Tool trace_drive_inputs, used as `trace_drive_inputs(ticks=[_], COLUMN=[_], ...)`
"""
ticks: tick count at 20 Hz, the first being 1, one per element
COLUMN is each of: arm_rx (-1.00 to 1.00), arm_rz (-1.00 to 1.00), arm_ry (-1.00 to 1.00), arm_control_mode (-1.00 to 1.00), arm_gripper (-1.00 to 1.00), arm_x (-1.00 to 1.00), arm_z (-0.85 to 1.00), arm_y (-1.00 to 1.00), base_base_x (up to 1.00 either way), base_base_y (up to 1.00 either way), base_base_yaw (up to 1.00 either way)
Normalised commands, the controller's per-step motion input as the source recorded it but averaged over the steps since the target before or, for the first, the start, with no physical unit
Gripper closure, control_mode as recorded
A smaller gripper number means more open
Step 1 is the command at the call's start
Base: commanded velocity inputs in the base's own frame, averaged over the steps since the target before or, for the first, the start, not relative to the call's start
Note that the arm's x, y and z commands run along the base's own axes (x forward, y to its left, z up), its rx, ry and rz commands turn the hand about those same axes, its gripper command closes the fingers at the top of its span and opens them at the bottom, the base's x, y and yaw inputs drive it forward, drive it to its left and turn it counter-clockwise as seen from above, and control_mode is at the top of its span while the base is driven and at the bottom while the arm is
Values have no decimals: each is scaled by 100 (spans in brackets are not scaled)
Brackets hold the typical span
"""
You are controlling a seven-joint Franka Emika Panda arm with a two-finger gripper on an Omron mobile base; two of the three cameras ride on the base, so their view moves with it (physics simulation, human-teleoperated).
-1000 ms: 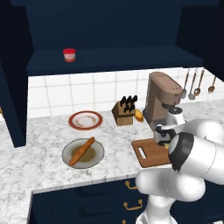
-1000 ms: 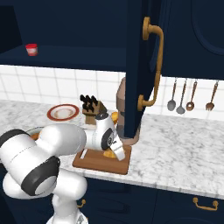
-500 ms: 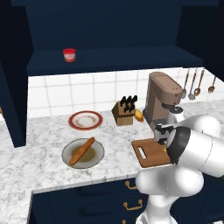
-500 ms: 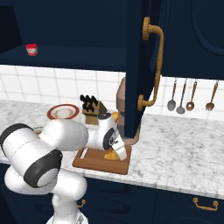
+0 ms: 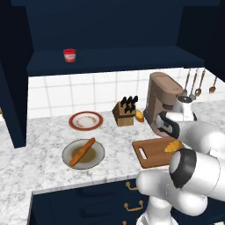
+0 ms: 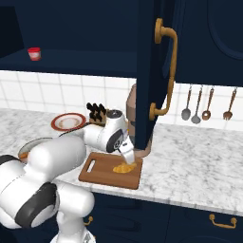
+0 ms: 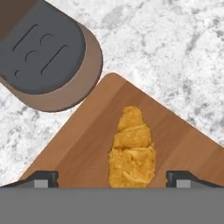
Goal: From the different types of pastries on the counter, select a croissant and place it on the cutting board. Then retrieve a jar of jam from the cabinet and place it alongside the croissant on the cutting board.
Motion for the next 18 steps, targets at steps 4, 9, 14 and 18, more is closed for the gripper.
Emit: trace_drive_inputs(ticks=[4, 9, 14, 18], arm_rx=[1, -7, -15, -23], arm_rz=[11, 27, 53, 62], arm_ry=[-5, -8, -19, -21], arm_control_mode=[-100, -100, -100, -100], arm_gripper=[-100, -100, -100, -100], arm_x=[-18, -47, -41, -21], arm_z=[68, 44, 62, 70], arm_y=[97, 100, 62, 51], base_base_x=[0, 0, 0, 0], base_base_y=[0, 0, 0, 0], base_base_yaw=[0, 0, 0, 0])
